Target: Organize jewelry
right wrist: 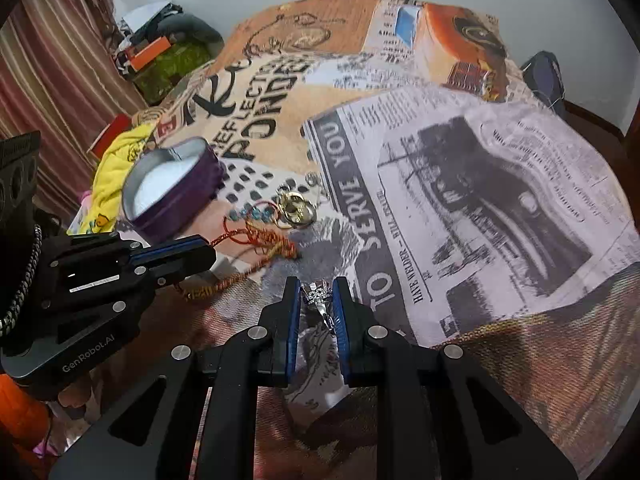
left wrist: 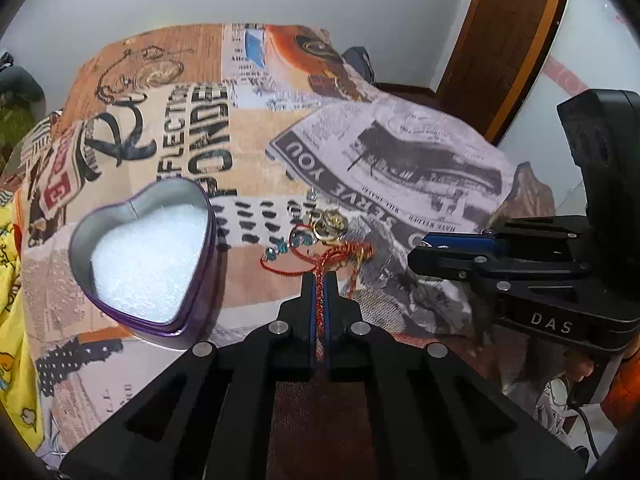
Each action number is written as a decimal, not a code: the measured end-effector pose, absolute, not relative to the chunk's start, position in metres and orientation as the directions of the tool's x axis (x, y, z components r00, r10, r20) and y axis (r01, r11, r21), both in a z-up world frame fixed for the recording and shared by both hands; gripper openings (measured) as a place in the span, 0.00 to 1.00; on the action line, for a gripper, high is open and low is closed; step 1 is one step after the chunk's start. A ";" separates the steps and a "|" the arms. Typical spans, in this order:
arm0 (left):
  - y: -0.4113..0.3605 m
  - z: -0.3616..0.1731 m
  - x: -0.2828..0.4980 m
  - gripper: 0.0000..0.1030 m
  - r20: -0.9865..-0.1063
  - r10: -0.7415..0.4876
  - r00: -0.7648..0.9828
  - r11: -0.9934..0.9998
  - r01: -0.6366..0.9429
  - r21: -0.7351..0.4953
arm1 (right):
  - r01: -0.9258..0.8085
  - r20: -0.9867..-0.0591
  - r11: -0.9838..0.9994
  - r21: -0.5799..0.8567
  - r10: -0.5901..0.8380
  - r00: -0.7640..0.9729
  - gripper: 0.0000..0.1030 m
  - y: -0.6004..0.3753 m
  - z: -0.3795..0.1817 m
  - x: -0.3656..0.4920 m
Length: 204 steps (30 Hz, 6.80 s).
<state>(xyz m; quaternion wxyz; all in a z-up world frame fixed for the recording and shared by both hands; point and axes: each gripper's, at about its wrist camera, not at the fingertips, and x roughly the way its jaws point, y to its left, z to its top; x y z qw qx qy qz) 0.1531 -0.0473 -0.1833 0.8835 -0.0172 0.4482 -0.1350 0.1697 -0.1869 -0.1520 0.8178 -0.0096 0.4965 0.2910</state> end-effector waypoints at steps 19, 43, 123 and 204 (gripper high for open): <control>-0.011 -0.114 0.139 0.01 -0.659 -0.224 0.718 0.974 0.177 -0.139 | -0.478 -0.729 0.835 0.274 0.504 0.463 0.14 -0.175 -0.095 0.163; 0.068 -0.125 0.153 0.01 -0.664 -0.213 0.717 0.976 0.132 -0.171 | -0.549 -0.666 0.771 0.323 0.597 0.446 0.14 -0.091 -0.080 0.180; -0.018 -0.152 0.161 0.42 -0.766 -0.275 0.581 0.960 0.207 -0.188 | -0.407 -0.760 0.897 0.175 0.386 0.523 0.31 -0.185 -0.104 0.177; 0.020 -0.096 0.151 0.01 -0.632 -0.191 0.751 0.981 0.152 -0.116 | -0.507 -0.697 0.823 0.255 0.520 0.494 0.19 -0.143 -0.086 0.185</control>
